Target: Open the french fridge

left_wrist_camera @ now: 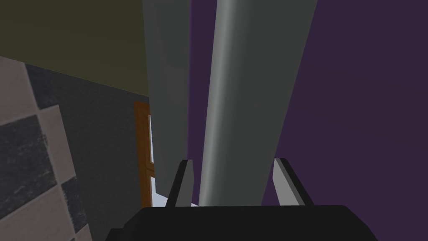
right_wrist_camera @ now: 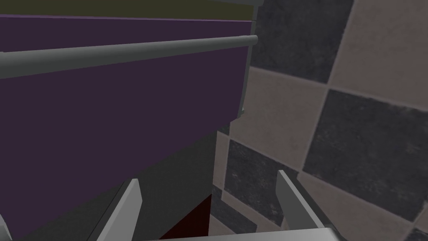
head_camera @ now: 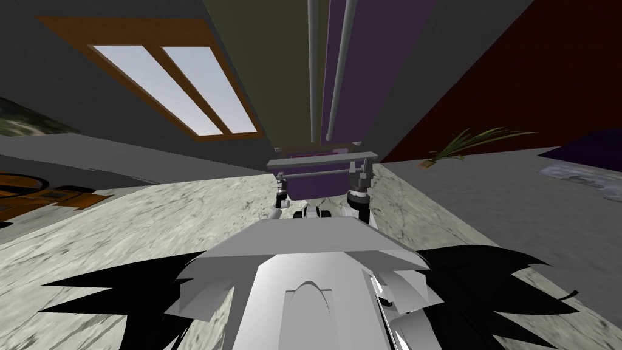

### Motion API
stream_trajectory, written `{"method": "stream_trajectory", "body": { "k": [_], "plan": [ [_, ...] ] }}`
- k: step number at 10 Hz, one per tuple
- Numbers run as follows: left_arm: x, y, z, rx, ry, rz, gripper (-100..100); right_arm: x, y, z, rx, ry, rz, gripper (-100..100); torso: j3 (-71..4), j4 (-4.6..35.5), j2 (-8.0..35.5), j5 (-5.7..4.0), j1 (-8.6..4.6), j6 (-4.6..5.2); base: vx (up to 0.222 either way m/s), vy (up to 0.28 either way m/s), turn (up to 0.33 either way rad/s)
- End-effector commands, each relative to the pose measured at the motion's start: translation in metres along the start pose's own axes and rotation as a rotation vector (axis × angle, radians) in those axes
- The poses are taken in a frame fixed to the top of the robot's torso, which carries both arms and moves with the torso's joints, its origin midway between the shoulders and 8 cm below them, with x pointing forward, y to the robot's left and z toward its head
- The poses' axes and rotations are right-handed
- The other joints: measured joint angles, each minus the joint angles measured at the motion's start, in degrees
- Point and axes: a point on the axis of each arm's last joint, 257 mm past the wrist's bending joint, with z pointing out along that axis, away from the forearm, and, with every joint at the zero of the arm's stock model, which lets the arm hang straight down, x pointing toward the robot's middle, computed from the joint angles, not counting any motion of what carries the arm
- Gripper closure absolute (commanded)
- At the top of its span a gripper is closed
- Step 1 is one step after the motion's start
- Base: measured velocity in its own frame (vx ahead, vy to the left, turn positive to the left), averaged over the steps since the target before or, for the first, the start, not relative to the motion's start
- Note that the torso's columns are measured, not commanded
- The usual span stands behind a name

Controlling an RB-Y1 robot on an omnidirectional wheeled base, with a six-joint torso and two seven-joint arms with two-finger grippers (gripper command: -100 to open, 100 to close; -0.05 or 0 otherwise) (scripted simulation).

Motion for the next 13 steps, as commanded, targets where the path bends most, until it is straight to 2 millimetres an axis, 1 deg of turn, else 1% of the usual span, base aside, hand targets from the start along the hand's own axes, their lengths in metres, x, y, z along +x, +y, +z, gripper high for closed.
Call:
{"method": "stream_trajectory", "body": {
  "k": [1,2,3,6,7,8,10,11,13],
  "plan": [
    [0.018,0.008,0.015,-0.015,0.031,-0.005,100,0.0,0.0,0.0,0.0,0.0,0.0,0,0.0,-0.03,-0.02,0.01,0.04,0.0,-0.106,0.02,0.153],
    [0.014,0.006,0.011,-0.008,0.022,-0.005,100,0.0,0.0,0.0,0.0,0.0,0.0,0,0.03,0.02,0.06,0.0,0.1,-0.06,-0.056,0.005,0.021],
    [0.018,0.008,0.012,-0.012,0.029,-0.005,100,0.0,0.0,0.0,0.0,0.0,0.0,0,0.01,0.08,-0.01,-0.03,0.08,-0.1,-0.114,0.016,0.013],
    [0.021,0.009,0.012,-0.019,0.037,-0.007,100,0.0,0.0,0.0,0.0,0.0,0.0,0,0.18,0.05,0.25,0.01,0.05,-0.1,-0.185,-0.023,0.029],
    [0.023,0.003,0.03,-0.011,0.041,-0.007,-100,0.0,0.0,0.0,0.0,0.0,0.0,0,0.08,0.05,0.09,-0.02,-0.01,-0.03,-0.128,-0.019,0.041],
    [0.025,0.0,0.038,-0.011,0.043,-0.008,-100,0.0,0.0,0.0,0.0,0.0,0.0,0,-0.05,0.09,-0.11,-0.07,0.01,-0.03,-0.07,-0.007,0.031],
    [0.025,0.0,0.038,-0.011,0.043,-0.008,-100,0.0,0.0,0.0,0.0,0.0,0.0,0,-0.1,0.14,-0.18,-0.11,0.0,-0.04,-0.007,-0.002,-0.001],
    [0.028,-0.004,0.055,-0.012,0.047,-0.009,-100,0.0,0.0,0.0,0.0,0.0,0.0,0,-0.03,0.16,-0.04,-0.11,-0.03,-0.05,-0.02,0.003,0.035],
    [0.032,-0.01,0.071,-0.012,0.052,-0.011,-100,0.0,0.0,0.0,0.0,0.0,0.0,0,0.26,0.28,0.43,-0.13,-0.06,-0.05,-0.065,-0.003,0.028]
  ]
}}
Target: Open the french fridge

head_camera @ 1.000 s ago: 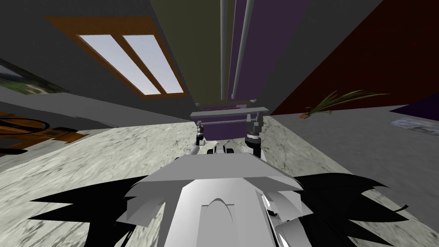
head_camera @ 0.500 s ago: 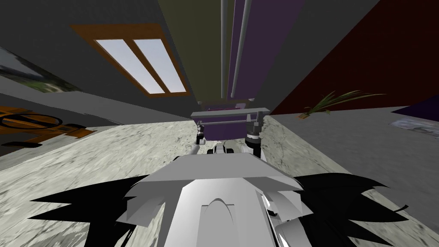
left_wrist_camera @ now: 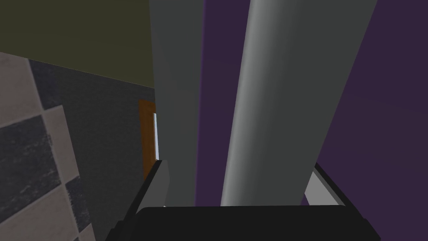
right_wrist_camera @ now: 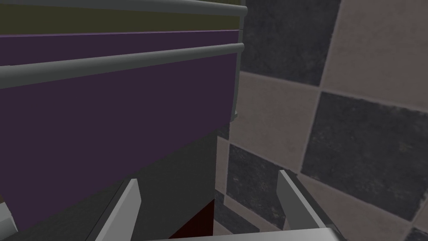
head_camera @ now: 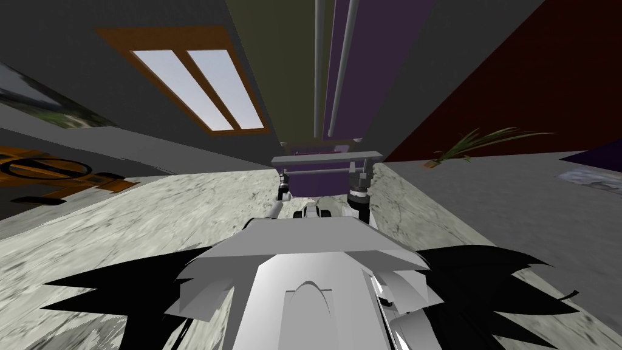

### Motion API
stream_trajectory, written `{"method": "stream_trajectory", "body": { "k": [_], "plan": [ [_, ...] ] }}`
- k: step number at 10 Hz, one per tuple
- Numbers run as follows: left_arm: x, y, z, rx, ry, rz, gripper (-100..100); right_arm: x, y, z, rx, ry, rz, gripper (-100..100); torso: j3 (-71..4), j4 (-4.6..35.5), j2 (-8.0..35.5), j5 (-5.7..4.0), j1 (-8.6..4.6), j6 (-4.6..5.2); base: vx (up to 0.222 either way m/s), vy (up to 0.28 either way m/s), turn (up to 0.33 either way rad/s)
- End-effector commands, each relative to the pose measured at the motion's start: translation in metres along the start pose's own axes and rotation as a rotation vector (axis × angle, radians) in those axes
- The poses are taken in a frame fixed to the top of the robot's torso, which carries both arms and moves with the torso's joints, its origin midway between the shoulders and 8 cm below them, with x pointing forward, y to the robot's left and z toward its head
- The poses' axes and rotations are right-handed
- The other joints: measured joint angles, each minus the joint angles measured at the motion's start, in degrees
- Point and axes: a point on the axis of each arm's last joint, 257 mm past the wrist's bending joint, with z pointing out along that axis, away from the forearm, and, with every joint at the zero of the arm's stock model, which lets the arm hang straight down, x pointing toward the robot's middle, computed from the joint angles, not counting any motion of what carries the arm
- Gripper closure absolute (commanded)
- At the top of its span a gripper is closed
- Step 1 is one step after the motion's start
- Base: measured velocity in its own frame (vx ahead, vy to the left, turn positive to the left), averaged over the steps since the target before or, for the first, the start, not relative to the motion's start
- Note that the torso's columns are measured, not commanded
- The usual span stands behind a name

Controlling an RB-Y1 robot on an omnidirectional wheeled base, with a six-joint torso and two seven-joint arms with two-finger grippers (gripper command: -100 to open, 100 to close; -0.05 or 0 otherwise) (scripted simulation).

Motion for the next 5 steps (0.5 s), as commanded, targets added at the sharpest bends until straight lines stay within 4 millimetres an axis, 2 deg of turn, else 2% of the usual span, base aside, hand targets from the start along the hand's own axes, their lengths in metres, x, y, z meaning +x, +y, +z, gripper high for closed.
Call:
{"method": "stream_trajectory", "body": {
  "k": [1,3,4,5],
  "plan": [
    [0.005,-0.007,0.023,-0.001,0.006,-0.003,-100,0.0,0.0,0.0,0.0,0.0,0.0,0,0.05,0.07,0.09,-0.03,-0.05,0.0,-0.067,-0.008,0.032],
    [0.008,-0.013,0.039,-0.001,0.01,-0.005,-100,0.0,0.0,0.0,0.0,0.0,0.0,0,0.13,0.32,0.22,-0.16,-0.21,0.02,-0.067,-0.012,0.02],
    [0.005,-0.001,0.029,-0.025,0.003,-0.003,-100,0.0,0.0,0.0,0.0,0.0,0.0,0,0.17,0.45,0.27,-0.21,-0.21,0.02,-0.019,0.0,0.001],
    [0.004,0.001,0.028,-0.034,0.001,-0.003,0,0.0,0.0,0.0,0.0,0.0,0.0,0,0.13,0.32,0.2,-0.15,-0.17,0.0,0.0,0.0,0.0]
  ]
}}
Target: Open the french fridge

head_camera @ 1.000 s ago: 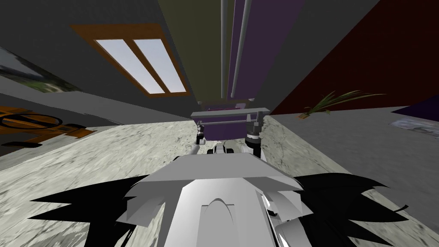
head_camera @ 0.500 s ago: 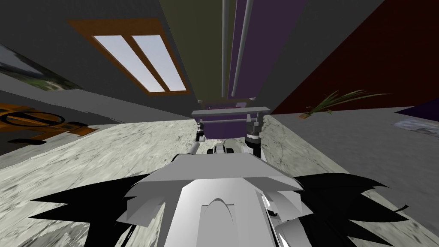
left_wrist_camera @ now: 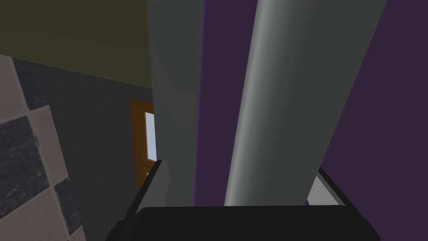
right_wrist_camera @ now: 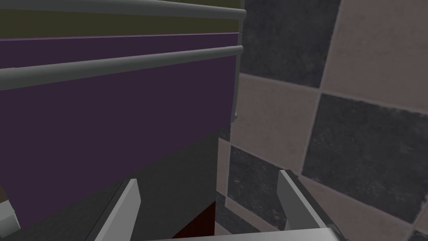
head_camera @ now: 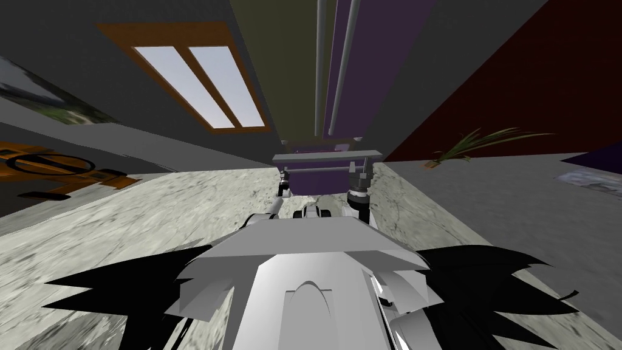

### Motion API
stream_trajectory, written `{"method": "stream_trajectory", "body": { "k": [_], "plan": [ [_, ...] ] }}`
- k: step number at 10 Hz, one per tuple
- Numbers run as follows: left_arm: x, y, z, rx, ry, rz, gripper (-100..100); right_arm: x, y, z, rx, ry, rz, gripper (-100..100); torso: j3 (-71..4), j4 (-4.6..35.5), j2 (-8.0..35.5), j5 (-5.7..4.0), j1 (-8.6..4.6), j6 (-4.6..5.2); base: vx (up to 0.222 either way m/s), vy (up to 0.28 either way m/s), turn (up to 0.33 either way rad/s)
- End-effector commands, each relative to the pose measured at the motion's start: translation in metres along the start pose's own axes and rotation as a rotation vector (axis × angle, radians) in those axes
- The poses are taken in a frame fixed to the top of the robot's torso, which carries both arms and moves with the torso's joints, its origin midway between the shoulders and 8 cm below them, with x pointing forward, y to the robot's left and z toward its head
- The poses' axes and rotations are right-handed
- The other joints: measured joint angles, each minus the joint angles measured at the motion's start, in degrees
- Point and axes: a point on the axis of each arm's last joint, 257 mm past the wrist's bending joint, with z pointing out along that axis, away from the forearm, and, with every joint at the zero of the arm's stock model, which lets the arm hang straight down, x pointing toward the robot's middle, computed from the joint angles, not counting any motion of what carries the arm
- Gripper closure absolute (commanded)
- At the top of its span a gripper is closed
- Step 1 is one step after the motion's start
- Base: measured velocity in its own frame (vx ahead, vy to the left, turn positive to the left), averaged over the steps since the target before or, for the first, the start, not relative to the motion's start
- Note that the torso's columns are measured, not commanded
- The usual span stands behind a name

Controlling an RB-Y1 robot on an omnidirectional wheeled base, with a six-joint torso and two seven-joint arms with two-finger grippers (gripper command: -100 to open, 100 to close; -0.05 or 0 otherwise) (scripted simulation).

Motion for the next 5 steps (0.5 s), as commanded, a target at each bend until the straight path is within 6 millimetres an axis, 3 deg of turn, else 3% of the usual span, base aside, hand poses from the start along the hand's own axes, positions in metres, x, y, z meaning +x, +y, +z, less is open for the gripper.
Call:
{"method": "stream_trajectory", "body": {
  "k": [1,5],
  "plan": [
    [-0.0008,0.003,-0.0021,-0.008,-0.002,0.0,0,0.0,0.0,0.0,0.0,0.0,0.0,0,-0.09,-0.1,-0.13,0.04,0.06,0.0,0.0,0.0,0.0],
    [-0.0024,0.0085,-0.0057,-0.023,-0.006,0.001,0,0.0,0.0,0.0,0.0,0.0,0.0,0,-0.24,-0.33,-0.36,0.14,0.17,0.0,0.0,0.0,0.0]
  ]
}}
